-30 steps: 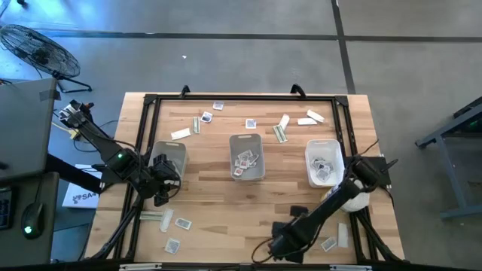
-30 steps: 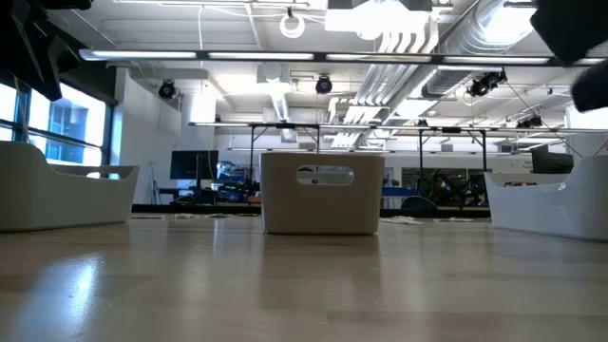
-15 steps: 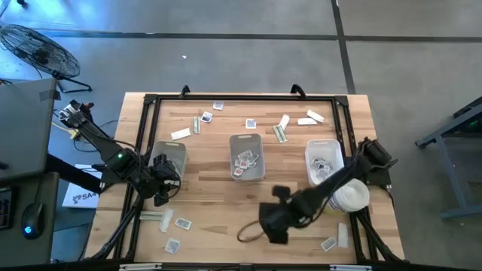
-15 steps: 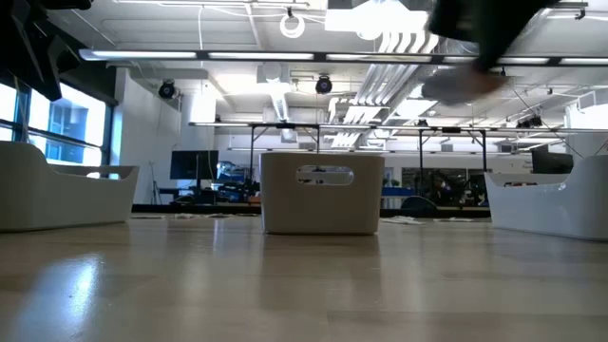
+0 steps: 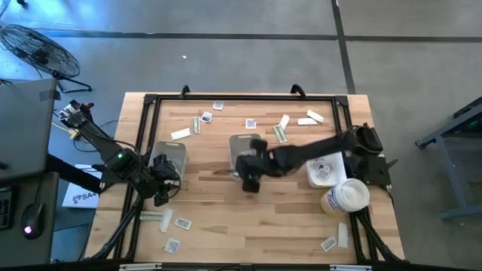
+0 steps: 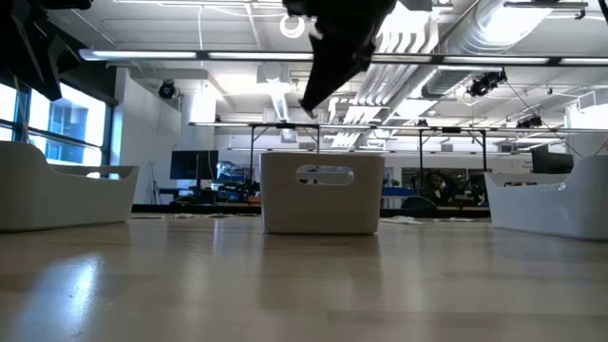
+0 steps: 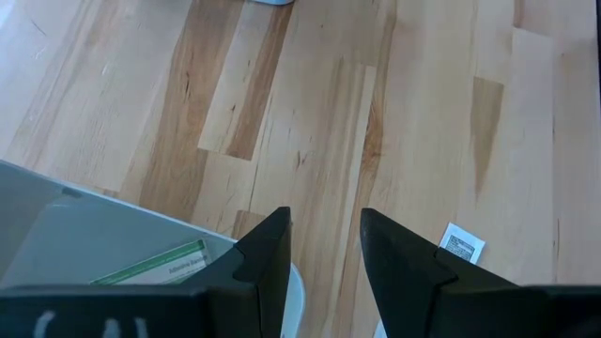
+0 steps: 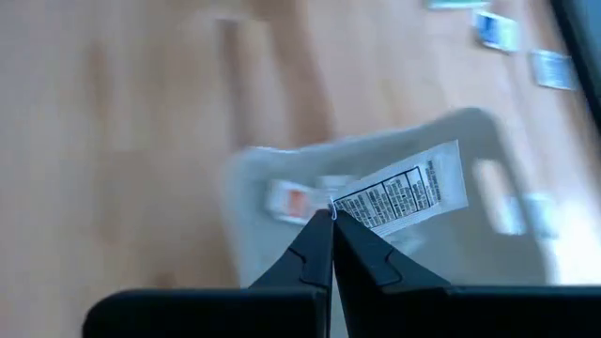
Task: Pick & Place First Aid Supplies
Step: Put the ointment pack into the right gray bin
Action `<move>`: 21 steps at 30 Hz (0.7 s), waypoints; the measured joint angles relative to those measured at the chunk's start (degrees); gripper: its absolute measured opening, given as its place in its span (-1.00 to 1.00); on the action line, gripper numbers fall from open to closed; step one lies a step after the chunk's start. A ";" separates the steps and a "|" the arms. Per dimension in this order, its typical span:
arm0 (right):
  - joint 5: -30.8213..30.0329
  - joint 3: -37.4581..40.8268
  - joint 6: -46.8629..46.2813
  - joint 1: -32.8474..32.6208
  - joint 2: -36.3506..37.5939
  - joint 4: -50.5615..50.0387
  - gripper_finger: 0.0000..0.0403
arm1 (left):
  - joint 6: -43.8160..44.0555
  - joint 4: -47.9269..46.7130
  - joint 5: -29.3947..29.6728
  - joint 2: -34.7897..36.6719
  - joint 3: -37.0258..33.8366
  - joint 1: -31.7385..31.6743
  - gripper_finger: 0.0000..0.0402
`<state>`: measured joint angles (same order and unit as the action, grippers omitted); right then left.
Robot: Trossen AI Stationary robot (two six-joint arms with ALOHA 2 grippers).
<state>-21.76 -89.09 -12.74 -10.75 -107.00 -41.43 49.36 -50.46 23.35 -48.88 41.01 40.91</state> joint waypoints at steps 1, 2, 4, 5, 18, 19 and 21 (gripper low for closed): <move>-0.15 0.02 1.01 1.49 0.00 -0.21 -1.00 | -0.01 0.01 0.00 0.01 0.00 0.00 -0.36; 0.20 0.02 1.70 2.85 0.00 -0.07 -1.00 | 0.01 -0.01 0.00 -0.01 0.00 0.00 -0.36; 2.39 0.02 3.63 5.31 -0.04 0.07 -1.00 | 0.00 0.01 0.00 0.00 0.00 -0.02 -0.36; 3.68 0.02 4.06 6.31 -0.38 0.14 -1.00 | -0.01 0.01 0.00 -0.01 0.00 -0.02 -0.36; 11.40 0.02 6.17 13.51 -7.89 -1.18 -0.97 | -0.01 0.02 -0.27 -0.01 0.00 -0.02 -0.36; 11.27 0.02 6.34 13.79 -8.24 -1.18 -0.95 | 0.00 0.04 -0.31 0.01 0.00 -0.02 -0.36; 11.52 0.02 6.33 14.36 -8.43 -1.42 -0.91 | -0.01 0.03 -0.31 0.01 0.00 -0.02 -0.36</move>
<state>-10.23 -89.08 -6.42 3.61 -115.43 -42.85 49.35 -50.43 23.05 -48.86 41.01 40.88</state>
